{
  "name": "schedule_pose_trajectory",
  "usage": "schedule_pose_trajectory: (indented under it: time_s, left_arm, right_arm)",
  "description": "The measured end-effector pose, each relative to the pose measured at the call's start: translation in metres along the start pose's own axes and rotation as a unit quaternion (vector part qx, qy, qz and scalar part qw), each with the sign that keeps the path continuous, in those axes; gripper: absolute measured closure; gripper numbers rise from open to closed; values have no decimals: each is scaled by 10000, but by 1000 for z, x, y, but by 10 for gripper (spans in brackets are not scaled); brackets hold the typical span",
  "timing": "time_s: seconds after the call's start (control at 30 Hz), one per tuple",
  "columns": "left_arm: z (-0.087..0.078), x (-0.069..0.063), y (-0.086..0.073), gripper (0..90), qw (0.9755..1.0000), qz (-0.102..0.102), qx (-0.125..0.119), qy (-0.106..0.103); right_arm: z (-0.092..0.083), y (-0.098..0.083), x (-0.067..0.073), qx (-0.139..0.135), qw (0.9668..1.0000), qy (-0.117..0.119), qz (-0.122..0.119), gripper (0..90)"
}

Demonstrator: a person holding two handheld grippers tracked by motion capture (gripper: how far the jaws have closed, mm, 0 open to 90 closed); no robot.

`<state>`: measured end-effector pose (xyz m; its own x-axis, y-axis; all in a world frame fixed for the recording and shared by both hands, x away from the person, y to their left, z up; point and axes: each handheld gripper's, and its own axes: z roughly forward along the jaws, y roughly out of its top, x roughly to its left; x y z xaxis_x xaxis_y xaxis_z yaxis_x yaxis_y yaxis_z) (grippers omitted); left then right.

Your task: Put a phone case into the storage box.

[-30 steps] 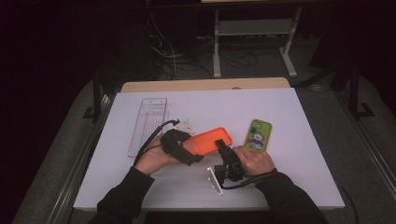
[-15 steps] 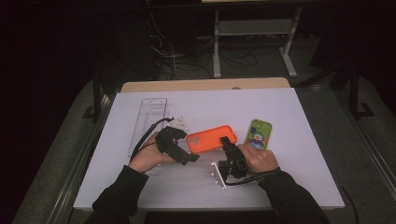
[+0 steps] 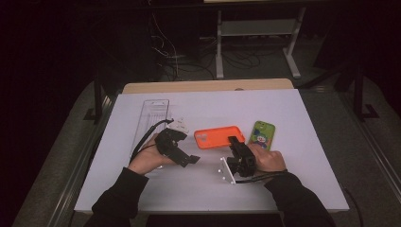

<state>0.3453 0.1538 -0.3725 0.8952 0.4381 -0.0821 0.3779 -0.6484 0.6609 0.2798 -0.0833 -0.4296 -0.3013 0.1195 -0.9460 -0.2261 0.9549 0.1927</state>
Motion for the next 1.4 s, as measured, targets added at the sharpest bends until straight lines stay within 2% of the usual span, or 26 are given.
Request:
schedule_pose_trajectory:
  time_s: [0.07, 0.2, 0.23, 0.27, 0.33, 0.37, 0.47, 0.53, 0.57, 0.63, 0.67, 0.7, 0.73, 0.8, 0.87, 0.9, 0.93, 1.07, 1.1, 1.13, 1.2, 1.23, 1.27, 1.33, 1.4]
  left_arm:
    - [-1, 1, 0, 0, 10000, 27, 72, -1]
    - [-1, 0, 1, 0, 10000, 9, 28, 13]
    - [0, -1, 1, 0, 10000, -59, -25, 6]
    - [0, -2, 1, 0, 10000, -77, -28, 4]
    - [1, -2, 0, 0, 9999, -149, -42, 8]
    - [0, -1, 0, 0, 9999, -126, -31, 11]
    - [1, -2, 0, 0, 9998, -162, -51, 54]
    - [1, -2, 0, 0, 9998, -177, -55, 61]
    - [1, -2, 0, 0, 9998, -167, -47, 72]
    - [1, -2, 0, 0, 9997, -194, -104, 95]
    - [1, -1, 0, 0, 9997, -163, -123, 113]
    - [0, 0, 0, 0, 9998, -91, -92, 131]
    - [0, 0, 0, 0, 9998, -107, -103, 136]
    - [0, 1, 0, 0, 9998, -96, -142, 130]
    - [0, 1, 0, 0, 9998, -83, -150, 139]
    - [0, 0, 0, 0, 9997, -124, -155, 138]
    - [-1, 0, 0, 0, 9998, -83, -143, 137]
    - [-1, 1, 1, 0, 9997, -47, -188, 141]
    - [-1, 0, 1, 0, 9996, -106, -236, 146]
    - [-1, 1, 0, 0, 9996, -94, -220, 130]
    - [-2, 2, 1, 0, 9995, -71, -261, 168]
    - [-2, 0, 0, 0, 9993, -201, -267, 145]
    - [-2, 0, 0, 0, 9991, -221, -314, 161]
    - [-2, 1, 0, 0, 9991, -203, -334, 176]
    - [-2, 1, 0, 0, 9990, -200, -349, 178]
  right_arm:
    - [0, -1, 0, 9, 9999, 51, 156, 782]
    - [0, -2, -3, -19, 9995, 131, 303, 782]
    - [-1, -2, -4, 11, 9989, 189, 426, 782]
    - [-1, -3, -6, -13, 9989, 220, 419, 782]
    - [-1, -3, -8, 1, 9978, 311, 578, 782]
    - [-2, -3, -8, 20, 9969, 349, 711, 782]
    - [-1, -4, -12, -17, 9950, 407, 909, 782]
    - [-1, -5, -13, -15, 9913, 469, 1229, 782]
    - [0, -6, -14, -40, 9910, 517, 1237, 783]
    - [-1, -7, -16, 1, 9880, 614, 1420, 782]
    - [0, -8, -17, -1, 9871, 590, 1488, 782]
    - [0, -9, -18, -35, 9842, 645, 1650, 782]
    - [0, -9, -20, -49, 9820, 703, 1752, 782]
    - [0, -10, -22, -32, 9752, 826, 2055, 782]
    - [0, -12, -25, -44, 9666, 918, 2391, 782]
    - [0, -13, -26, -60, 9639, 998, 2466, 782]
    - [1, -14, -28, -67, 9599, 1073, 2589, 782]
    - [3, -18, -32, -112, 9475, 1275, 2930, 782]
    - [3, -19, -33, -112, 9440, 1328, 3019, 782]
    - [4, -20, -34, -135, 9368, 1413, 3198, 782]
    - [5, -21, -36, -178, 9258, 1541, 3448, 782]
    - [4, -21, -36, -178, 9182, 1594, 3621, 783]
    - [5, -22, -37, -212, 9099, 1681, 3787, 782]
    - [7, -25, -40, -267, 8997, 1790, 3971, 783]
    - [7, -27, -41, -281, 8823, 1939, 4280, 783]
